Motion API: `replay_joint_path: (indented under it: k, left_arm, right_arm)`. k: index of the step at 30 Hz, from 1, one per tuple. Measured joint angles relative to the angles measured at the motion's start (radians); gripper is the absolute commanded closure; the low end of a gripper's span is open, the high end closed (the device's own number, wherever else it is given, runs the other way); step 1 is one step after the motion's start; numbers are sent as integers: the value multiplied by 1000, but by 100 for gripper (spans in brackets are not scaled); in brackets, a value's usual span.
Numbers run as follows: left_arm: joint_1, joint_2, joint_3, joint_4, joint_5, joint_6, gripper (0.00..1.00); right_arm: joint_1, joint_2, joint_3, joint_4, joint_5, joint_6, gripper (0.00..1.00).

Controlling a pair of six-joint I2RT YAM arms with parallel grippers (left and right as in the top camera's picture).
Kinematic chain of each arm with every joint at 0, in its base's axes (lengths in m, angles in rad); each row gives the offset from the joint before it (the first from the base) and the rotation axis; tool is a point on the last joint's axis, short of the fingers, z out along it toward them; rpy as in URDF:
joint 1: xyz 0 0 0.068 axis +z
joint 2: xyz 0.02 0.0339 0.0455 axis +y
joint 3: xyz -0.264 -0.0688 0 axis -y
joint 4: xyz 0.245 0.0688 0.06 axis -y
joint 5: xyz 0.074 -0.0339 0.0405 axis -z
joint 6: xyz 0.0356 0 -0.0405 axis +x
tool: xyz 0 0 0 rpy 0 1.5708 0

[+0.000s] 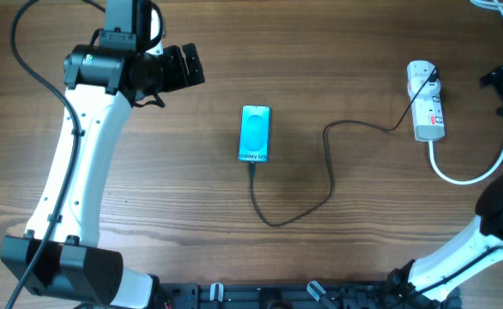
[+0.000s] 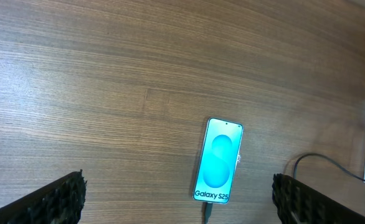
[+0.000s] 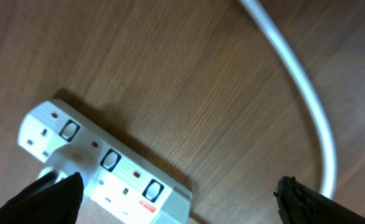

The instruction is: Plug charger to phone and switch on socket

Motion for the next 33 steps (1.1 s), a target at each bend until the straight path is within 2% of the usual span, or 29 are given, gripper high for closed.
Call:
replay_joint_path:
  k: [9,33]
  left_arm:
    - [0,0,0,0,0,0,0]
    - [0,0,0,0,0,0,0]
  right_arm:
    - [37,122,0,18,-47,0,0]
    - [61,233,2,45,-78,-3,0]
